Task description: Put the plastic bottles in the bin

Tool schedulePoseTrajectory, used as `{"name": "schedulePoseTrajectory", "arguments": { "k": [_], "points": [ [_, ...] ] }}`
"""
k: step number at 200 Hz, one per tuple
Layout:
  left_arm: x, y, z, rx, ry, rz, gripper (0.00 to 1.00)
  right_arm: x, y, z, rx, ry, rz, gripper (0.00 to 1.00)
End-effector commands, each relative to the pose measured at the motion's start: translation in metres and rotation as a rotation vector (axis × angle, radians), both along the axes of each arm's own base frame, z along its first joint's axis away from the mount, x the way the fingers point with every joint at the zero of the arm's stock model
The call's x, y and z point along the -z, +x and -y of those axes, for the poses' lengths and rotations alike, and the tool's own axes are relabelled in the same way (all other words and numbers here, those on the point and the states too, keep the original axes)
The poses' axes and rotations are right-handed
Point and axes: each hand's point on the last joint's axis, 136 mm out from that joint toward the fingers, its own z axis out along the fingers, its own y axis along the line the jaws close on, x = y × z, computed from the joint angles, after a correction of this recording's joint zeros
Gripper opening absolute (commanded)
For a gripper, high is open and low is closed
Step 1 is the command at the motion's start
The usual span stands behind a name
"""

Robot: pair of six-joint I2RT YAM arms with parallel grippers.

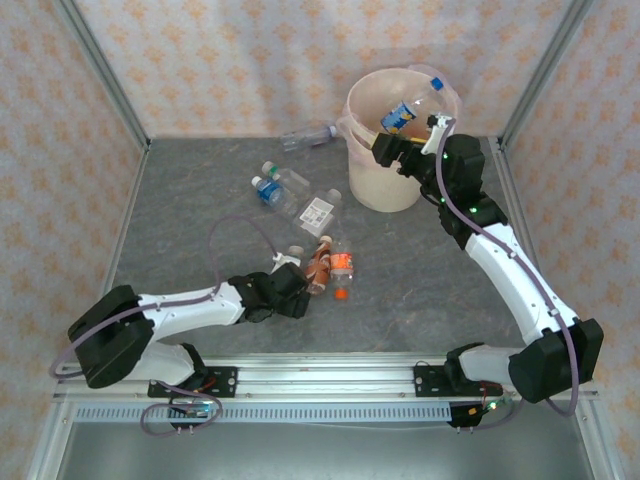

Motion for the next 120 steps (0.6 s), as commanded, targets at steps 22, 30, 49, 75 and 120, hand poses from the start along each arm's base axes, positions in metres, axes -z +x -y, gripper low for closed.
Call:
{"name": "schedulePoseTrajectory", "arguments": {
  "k": [22,30,49,75,120],
  "points": [
    [0.003,0.011,0.0,-0.011,0.043,0.064,0.84,-0.004,0.001,-0.003,-0.004,0.018,0.02,0.99],
    [0.004,0.011,0.0,-0.018,0.044,0.067,0.81,-0.003,0.002,-0.002,-0.002,0.017,0.017,0.99],
    [-0.002,0.012,0.0,-0.025,0.021,0.085,0.73,-0.002,0.002,-0.005,-0.017,0.026,0.012,0.99],
    [-0.02,0.017,-0.005,-0.065,-0.013,0.155,0.69,0.002,0.006,-0.006,-0.003,0.035,-0.008,0.99],
    [-0.058,0.023,-0.009,-0.076,-0.077,0.262,0.54,0.003,0.008,-0.005,0.011,0.046,-0.017,0.99]
  ]
}}
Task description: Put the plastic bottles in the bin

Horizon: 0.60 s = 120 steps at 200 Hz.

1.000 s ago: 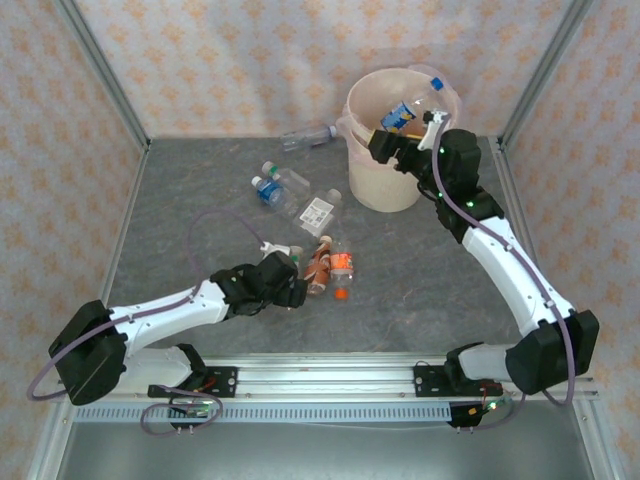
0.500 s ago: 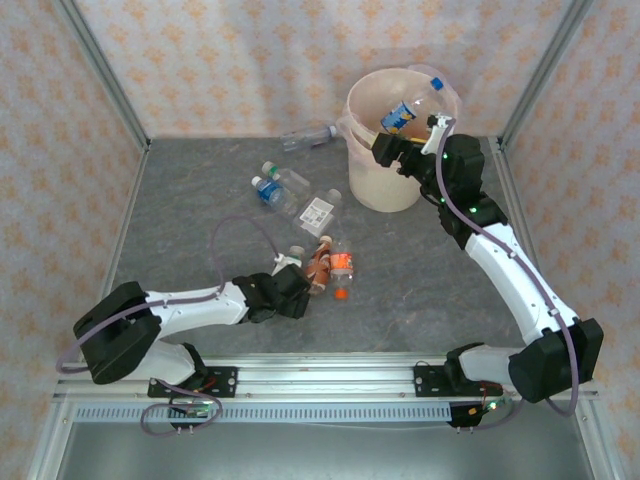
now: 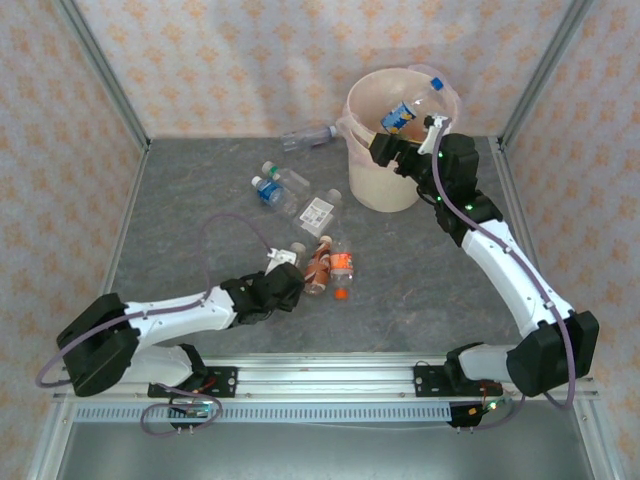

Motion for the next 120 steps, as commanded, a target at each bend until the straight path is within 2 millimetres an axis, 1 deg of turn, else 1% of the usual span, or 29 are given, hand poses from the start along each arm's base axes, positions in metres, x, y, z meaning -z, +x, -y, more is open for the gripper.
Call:
{"name": "schedulePoseTrajectory", "arguments": {
  "k": [1,36,53,59,85,104,120],
  "points": [
    [-0.024,0.008,-0.005,-0.032,-0.023,0.099,0.54,-0.008,0.0,-0.002,0.005,0.027,0.022,0.99],
    [-0.051,0.013,-0.001,-0.01,-0.104,0.145,0.48,-0.005,-0.002,-0.005,-0.015,0.031,0.003,0.99],
    [-0.068,0.016,0.005,0.009,-0.179,0.169,0.47,-0.003,-0.006,-0.014,-0.069,0.044,-0.012,0.99],
    [-0.075,0.018,0.007,0.017,-0.206,0.185,0.47,0.001,-0.007,-0.018,-0.084,0.045,-0.027,0.99],
    [-0.118,0.031,0.014,0.042,-0.321,0.309,0.46,0.021,-0.013,-0.029,-0.108,0.055,-0.128,0.99],
    [-0.153,0.042,0.02,0.069,-0.374,0.401,0.46,0.032,-0.023,-0.045,-0.169,0.056,-0.192,0.99],
    [-0.178,0.048,0.031,0.122,-0.396,0.451,0.44,0.037,-0.032,-0.064,-0.236,0.082,-0.244,0.99]
  ]
}}
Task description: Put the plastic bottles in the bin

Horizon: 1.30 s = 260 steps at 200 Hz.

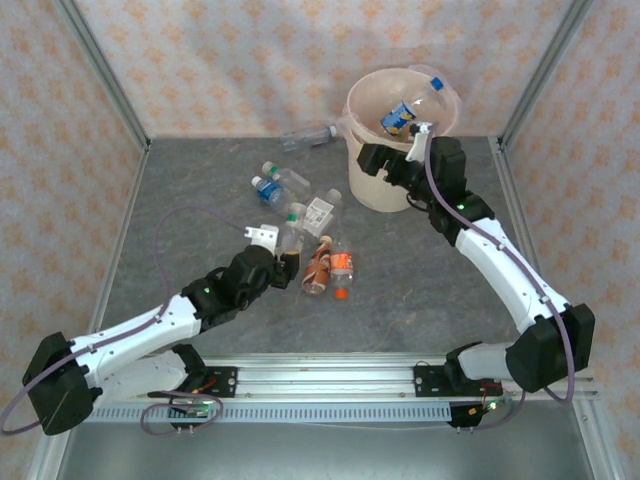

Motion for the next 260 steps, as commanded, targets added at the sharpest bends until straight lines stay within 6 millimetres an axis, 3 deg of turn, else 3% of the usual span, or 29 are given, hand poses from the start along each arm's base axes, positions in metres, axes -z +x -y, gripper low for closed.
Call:
{"name": "schedulePoseTrajectory", "arguments": {
  "k": [1,50,116,200,235,260],
  "points": [
    [-0.07,0.016,0.023,0.083,-0.091,0.182,0.44,0.005,-0.016,-0.029,-0.113,0.049,-0.096,0.99],
    [-0.116,0.024,0.064,0.257,-0.094,0.27,0.34,-0.007,-0.033,-0.076,-0.323,0.2,-0.18,0.99],
    [-0.122,0.037,0.088,0.314,-0.079,0.268,0.33,-0.009,-0.03,-0.086,-0.367,0.247,-0.181,0.96],
    [-0.112,0.053,0.088,0.271,-0.074,0.224,0.34,-0.004,-0.025,-0.077,-0.305,0.172,-0.174,0.4],
    [-0.108,0.054,0.088,0.268,-0.072,0.203,0.43,-0.012,-0.022,-0.074,-0.293,0.158,-0.134,0.26],
    [-0.104,0.054,0.085,0.252,-0.067,0.187,0.82,-0.018,-0.018,-0.069,-0.264,0.133,-0.09,0.05]
  ]
}}
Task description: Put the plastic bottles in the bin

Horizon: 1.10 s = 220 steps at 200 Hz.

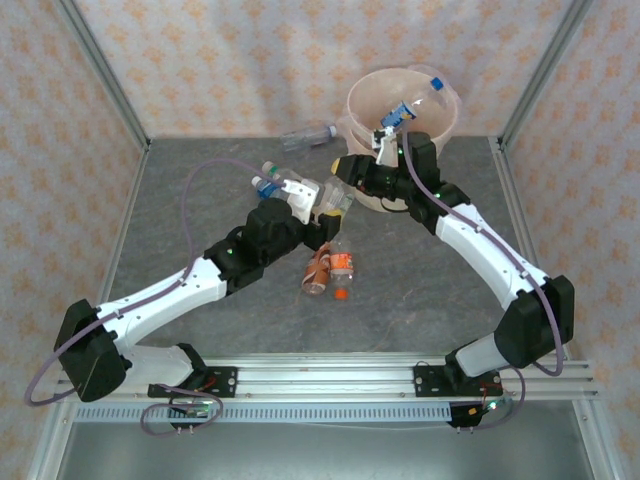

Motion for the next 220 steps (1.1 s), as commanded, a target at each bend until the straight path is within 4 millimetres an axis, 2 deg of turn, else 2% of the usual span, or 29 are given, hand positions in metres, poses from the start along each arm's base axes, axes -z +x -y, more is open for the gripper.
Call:
{"name": "schedulePoseTrajectory", "arguments": {
  "k": [1,6,19,49,86,109,123,146,172,195,220],
  "points": [
    [-0.003,0.006,-0.004,-0.031,-0.007,-0.018,0.83,-0.031,0.004,0.005,0.026,-0.029,0.145,0.05],
    [-0.003,0.005,-0.005,-0.029,-0.01,-0.019,0.9,-0.033,0.006,0.007,0.037,-0.038,0.159,0.0],
    [-0.001,0.002,-0.004,-0.011,-0.016,-0.02,1.0,-0.041,0.01,0.014,0.077,-0.067,0.198,0.0],
    [0.004,-0.005,-0.008,-0.012,-0.057,-0.024,1.0,-0.081,0.029,0.044,0.229,-0.139,0.345,0.0],
    [0.02,-0.004,-0.034,-0.139,-0.076,-0.044,1.0,-0.14,0.064,0.093,0.502,-0.203,0.535,0.0],
    [0.026,-0.008,-0.047,-0.185,-0.078,-0.05,1.0,-0.163,0.087,0.119,0.622,-0.261,0.584,0.0],
    [0.029,-0.01,-0.055,-0.211,-0.07,-0.053,1.0,-0.169,0.1,0.131,0.685,-0.338,0.619,0.0],
    [0.034,-0.013,-0.064,-0.243,-0.055,-0.058,1.0,-0.167,0.121,0.153,0.772,-0.504,0.632,0.0],
    [0.037,-0.013,-0.069,-0.264,-0.05,-0.062,1.0,-0.147,0.147,0.177,0.823,-0.701,0.568,0.0],
    [0.04,-0.013,-0.07,-0.273,-0.047,-0.069,1.0,-0.126,0.161,0.195,0.84,-0.834,0.472,0.09],
    [0.041,-0.011,-0.072,-0.287,-0.039,-0.071,1.0,-0.101,0.17,0.203,0.834,-0.941,0.368,0.18]
  ]
}}
